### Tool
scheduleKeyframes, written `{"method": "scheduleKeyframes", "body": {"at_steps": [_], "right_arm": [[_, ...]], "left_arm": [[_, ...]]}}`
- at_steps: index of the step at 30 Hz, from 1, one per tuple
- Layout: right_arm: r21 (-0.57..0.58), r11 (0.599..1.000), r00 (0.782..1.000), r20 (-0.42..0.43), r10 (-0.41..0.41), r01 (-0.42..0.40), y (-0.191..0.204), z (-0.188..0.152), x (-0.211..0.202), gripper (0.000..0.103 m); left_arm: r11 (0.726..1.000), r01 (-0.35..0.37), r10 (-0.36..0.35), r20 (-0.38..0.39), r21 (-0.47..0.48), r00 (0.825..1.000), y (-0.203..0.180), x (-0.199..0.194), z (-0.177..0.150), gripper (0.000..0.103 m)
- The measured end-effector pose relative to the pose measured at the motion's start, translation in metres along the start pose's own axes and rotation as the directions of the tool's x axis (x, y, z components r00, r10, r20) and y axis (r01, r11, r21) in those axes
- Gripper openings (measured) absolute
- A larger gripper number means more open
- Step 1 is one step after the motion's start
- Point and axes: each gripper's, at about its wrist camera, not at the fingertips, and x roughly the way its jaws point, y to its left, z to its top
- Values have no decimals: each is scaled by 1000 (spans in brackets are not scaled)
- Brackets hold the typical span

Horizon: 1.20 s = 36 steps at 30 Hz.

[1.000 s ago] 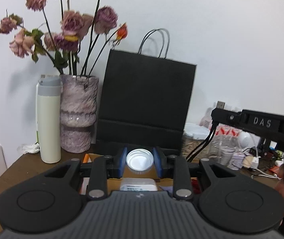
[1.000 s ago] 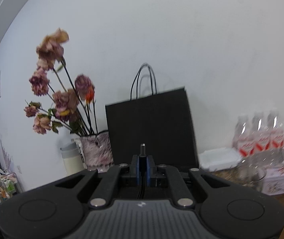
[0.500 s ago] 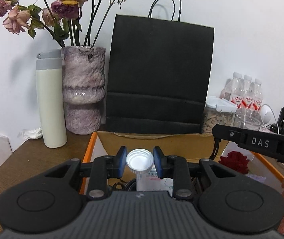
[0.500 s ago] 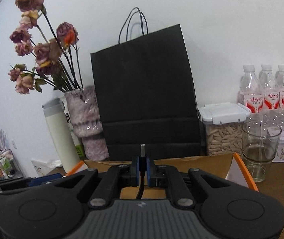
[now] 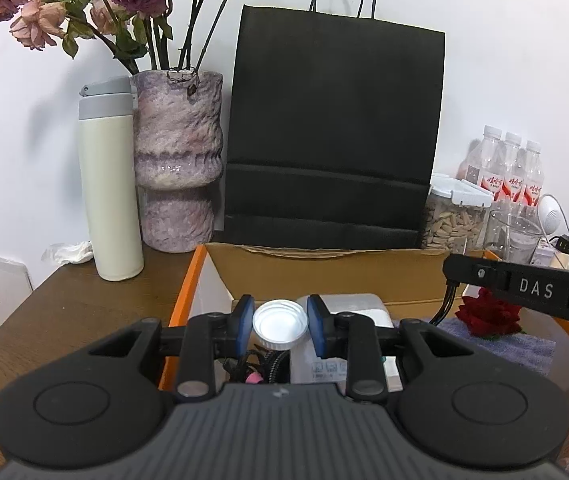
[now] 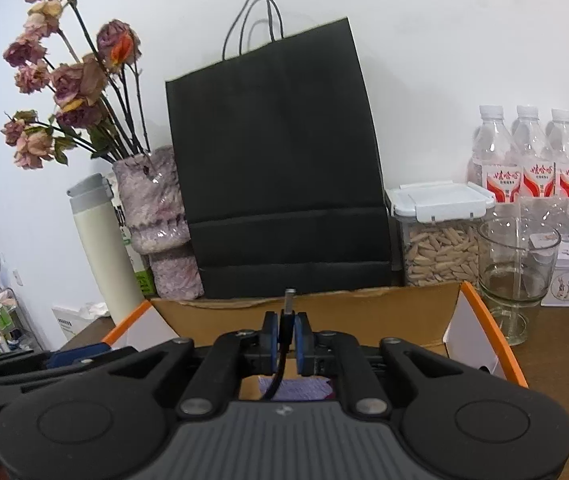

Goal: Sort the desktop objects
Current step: 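Carry the white cap and black cable into the box and open both tools, then withdraw both tools from the box toward the items on the desk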

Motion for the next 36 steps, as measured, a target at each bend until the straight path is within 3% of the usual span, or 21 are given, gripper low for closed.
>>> {"method": "scheduleKeyframes", "body": {"at_steps": [1, 4, 6, 7, 8, 11, 12, 14, 23, 36], "right_arm": [[-1, 1000, 1000, -9, -12, 12, 0, -1, 1, 15], [5, 1000, 999, -29, -27, 27, -3, -2, 3, 39], [-9, 999, 999, -35, -36, 36, -3, -2, 2, 64], [-20, 999, 999, -38, -39, 39, -3, -2, 1, 71], [-33, 999, 998, -42, -44, 43, -3, -3, 0, 84], [-69, 995, 996, -49, -70, 66, -2, -3, -4, 94], [-76, 994, 995, -56, -81, 76, -2, -4, -4, 99], [-83, 992, 993, -68, -101, 95, -3, -5, -5, 103], [-121, 988, 990, -90, -104, 93, -2, -11, -12, 103], [-182, 976, 989, -70, -133, 118, 3, -25, -46, 103]], "left_arm": [[1000, -1, 1, 0, 1, 1000, 0, 0, 0, 32], [1000, -9, 9, -1, 1, 1000, -1, -1, 0, 50], [1000, -20, 20, -5, 5, 1000, -1, -1, -1, 73], [1000, -28, 28, -5, 5, 1000, -1, -1, -1, 78], [999, -35, 35, -3, 6, 999, -1, -2, 0, 86], [999, -44, 43, 11, 9, 999, -1, -5, 0, 103], [999, -47, 47, 19, 8, 999, 0, -6, 0, 103], [999, -45, 45, 19, 4, 999, 1, -7, 0, 103], [998, -63, 63, 17, -9, 998, 1, -8, -4, 103], [998, -66, 66, 49, 1, 997, 0, -41, -22, 103]]}}
